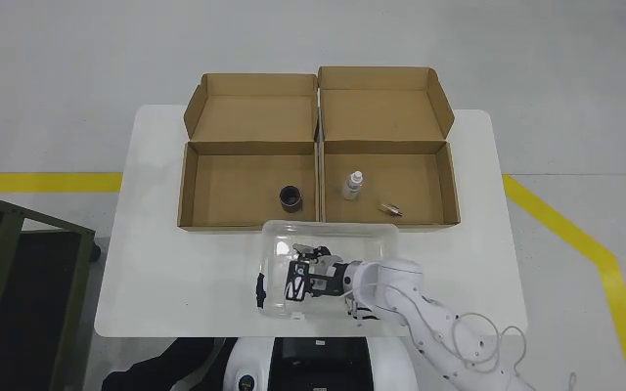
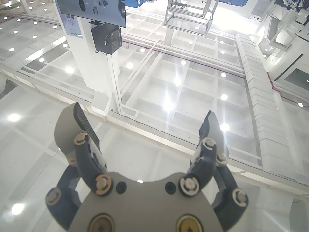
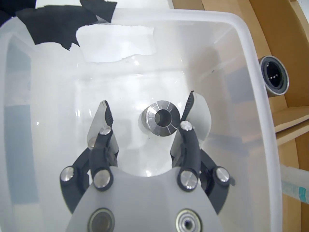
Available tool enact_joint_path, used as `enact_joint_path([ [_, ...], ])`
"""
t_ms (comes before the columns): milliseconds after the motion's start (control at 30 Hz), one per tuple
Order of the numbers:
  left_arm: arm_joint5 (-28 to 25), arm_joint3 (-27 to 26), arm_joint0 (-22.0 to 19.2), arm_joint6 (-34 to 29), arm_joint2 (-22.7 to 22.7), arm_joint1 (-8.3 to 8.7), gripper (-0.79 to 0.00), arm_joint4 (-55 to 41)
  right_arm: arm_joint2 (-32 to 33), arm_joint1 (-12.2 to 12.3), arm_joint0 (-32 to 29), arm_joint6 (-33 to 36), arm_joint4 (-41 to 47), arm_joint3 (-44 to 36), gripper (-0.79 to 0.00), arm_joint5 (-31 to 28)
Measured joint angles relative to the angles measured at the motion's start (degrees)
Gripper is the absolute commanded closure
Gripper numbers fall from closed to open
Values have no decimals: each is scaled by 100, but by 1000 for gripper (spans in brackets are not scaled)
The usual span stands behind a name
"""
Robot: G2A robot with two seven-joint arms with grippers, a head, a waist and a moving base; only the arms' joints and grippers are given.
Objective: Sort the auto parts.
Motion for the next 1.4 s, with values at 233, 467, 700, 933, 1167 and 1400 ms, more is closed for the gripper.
enact_joint_path([
  [233, 0, 0, 0, 0, 0, 0, -785, 0, -58, -24, 80, -58, -18, 200, -345, 65],
  [467, 0, 0, 0, 0, 0, 0, -785, 0, -102, -51, 175, -95, -5, 383, -37, 107],
  [700, 0, 0, 0, 0, 0, 0, -785, 0, -8, -41, 195, -211, 240, 240, 0, -46],
  [933, 0, 0, 0, 0, 0, 0, -785, 0, 273, -4, 182, -224, 639, -231, 0, -124],
  [1167, 0, 0, 0, 0, 0, 0, -785, 0, 686, 59, 28, -230, 1085, -965, 0, -60],
  [1400, 0, 0, 0, 0, 0, 0, -785, 0, 931, 75, -66, -564, 1864, -1312, 0, -52],
])
